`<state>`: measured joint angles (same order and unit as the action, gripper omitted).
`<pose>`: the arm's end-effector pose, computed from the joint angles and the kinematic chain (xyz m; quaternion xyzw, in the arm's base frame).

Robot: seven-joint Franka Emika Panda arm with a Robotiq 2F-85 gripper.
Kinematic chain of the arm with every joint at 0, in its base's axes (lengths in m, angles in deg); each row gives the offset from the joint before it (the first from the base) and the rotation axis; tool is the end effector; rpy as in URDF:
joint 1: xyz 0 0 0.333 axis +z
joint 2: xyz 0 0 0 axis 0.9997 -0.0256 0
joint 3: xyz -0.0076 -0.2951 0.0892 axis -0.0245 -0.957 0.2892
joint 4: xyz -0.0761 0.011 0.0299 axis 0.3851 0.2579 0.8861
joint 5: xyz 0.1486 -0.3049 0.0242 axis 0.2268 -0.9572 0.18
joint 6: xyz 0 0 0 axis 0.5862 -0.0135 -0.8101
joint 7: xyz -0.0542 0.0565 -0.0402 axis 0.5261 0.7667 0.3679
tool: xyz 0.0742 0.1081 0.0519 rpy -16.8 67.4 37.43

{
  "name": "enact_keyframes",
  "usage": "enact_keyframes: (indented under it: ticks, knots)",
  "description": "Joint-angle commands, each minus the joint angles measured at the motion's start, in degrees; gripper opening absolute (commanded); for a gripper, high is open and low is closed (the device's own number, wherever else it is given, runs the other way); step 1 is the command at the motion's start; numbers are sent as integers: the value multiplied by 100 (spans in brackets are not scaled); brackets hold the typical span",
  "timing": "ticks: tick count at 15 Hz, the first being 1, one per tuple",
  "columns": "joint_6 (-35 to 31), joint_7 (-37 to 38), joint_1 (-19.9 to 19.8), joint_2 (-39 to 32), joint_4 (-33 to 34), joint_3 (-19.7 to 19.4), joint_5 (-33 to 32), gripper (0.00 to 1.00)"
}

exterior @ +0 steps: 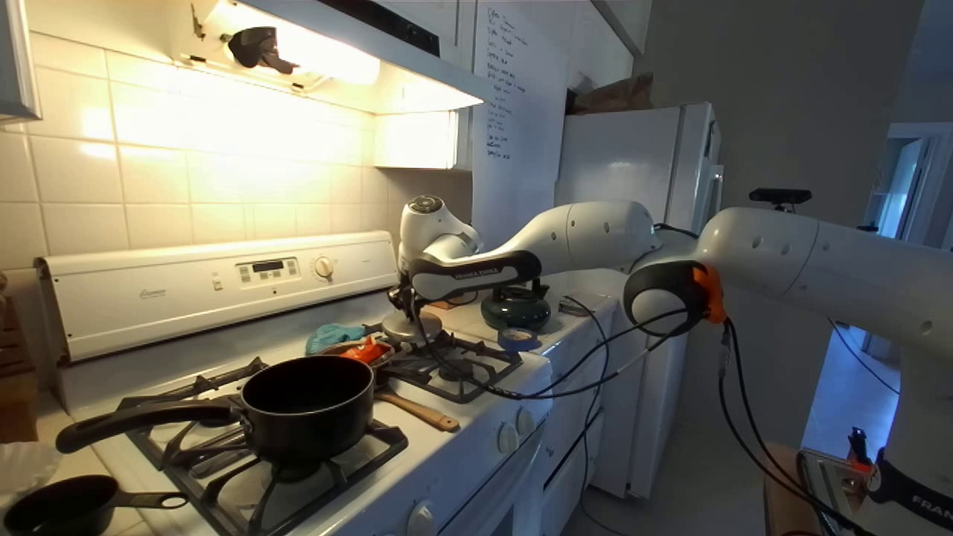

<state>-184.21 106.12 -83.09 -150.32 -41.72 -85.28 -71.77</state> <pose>0.7993 -0.0173 0.2515 0.9212 -0.2327 0.2740 0.1488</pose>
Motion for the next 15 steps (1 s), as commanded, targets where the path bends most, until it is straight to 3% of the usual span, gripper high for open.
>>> enact_keyframes:
  ticks: [1, 3, 4, 5, 6, 13, 15]
  knots:
    - [-323, 286, -50, -169, 127, -29, -106, 6]
    - [-463, 288, -65, -191, 132, -12, -91, 6]
    - [-522, 293, -68, -200, 133, -14, -92, 18]
    - [-555, 283, -73, -204, 134, -10, -87, 51]
    - [-578, 282, -78, -205, 133, -9, -83, 51]
    - [-321, -78, -69, -44, 109, 175, 25, 98]
    - [-254, -804, -31, 119, 35, 522, 177, 100]
